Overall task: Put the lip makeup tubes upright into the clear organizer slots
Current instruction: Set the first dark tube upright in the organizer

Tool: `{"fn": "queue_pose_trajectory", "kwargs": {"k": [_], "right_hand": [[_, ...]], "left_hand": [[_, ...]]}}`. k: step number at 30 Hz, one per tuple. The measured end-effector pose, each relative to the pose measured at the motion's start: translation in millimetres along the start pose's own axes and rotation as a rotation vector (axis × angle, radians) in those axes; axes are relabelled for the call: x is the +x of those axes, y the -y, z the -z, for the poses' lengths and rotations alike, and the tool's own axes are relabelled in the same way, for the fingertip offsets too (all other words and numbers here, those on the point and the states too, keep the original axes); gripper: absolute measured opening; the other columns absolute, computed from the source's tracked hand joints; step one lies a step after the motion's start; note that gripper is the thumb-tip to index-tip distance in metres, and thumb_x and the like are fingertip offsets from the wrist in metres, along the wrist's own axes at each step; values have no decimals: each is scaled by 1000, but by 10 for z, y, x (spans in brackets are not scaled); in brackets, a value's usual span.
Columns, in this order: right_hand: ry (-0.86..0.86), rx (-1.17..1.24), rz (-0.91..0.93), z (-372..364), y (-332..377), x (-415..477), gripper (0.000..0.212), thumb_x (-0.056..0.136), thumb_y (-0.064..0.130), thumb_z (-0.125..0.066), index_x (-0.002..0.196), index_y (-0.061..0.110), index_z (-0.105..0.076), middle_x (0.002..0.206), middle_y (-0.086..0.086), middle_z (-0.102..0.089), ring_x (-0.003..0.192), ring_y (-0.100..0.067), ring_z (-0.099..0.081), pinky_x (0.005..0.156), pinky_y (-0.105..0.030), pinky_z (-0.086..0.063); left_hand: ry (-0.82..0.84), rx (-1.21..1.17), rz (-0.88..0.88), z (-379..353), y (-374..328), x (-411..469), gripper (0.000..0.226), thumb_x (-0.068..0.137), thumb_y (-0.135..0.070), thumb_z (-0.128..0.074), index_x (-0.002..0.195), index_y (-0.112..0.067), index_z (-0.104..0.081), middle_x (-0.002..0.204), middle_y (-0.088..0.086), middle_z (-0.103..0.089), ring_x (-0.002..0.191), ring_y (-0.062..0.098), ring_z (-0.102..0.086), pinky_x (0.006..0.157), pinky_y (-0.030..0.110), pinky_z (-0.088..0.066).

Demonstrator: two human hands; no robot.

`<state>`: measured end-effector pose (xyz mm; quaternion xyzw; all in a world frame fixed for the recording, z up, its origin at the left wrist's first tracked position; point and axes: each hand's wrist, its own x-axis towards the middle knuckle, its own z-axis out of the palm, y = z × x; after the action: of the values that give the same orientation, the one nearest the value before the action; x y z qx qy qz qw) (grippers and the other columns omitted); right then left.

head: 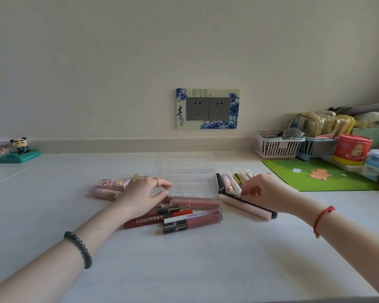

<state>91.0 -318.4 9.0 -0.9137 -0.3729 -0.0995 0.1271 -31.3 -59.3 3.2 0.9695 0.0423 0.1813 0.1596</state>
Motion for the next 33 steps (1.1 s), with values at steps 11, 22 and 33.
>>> {"fn": "queue_pose_trajectory", "kwargs": {"k": [11, 22, 33], "right_hand": [[321, -188, -102, 63, 148, 241, 23, 80, 26, -57, 62, 11, -59, 59, -2, -47, 68, -23, -46, 49, -21, -31], [250, -10, -176, 513, 170, 323, 16, 85, 23, -58, 71, 16, -61, 64, 3, -65, 44, -2, -56, 46, -14, -45], [-346, 696, -20, 503, 983, 1351, 10, 85, 16, -59, 92, 10, -54, 72, -3, -67, 47, -5, -64, 47, -15, -53]], "left_hand": [[-33, -89, 19, -83, 132, 40, 24, 89, -30, -52, 111, -37, -61, 92, -14, -55, 104, 10, -54, 94, 27, -40], [9, -94, -42, -35, 191, 48, 27, 91, -32, -48, 116, -36, -57, 87, -14, -56, 97, 9, -42, 95, 26, -33], [1, -116, -204, -9, 373, 82, 29, 93, -17, -46, 117, -28, -59, 125, -15, -58, 101, -18, -26, 91, -1, -28]]}}
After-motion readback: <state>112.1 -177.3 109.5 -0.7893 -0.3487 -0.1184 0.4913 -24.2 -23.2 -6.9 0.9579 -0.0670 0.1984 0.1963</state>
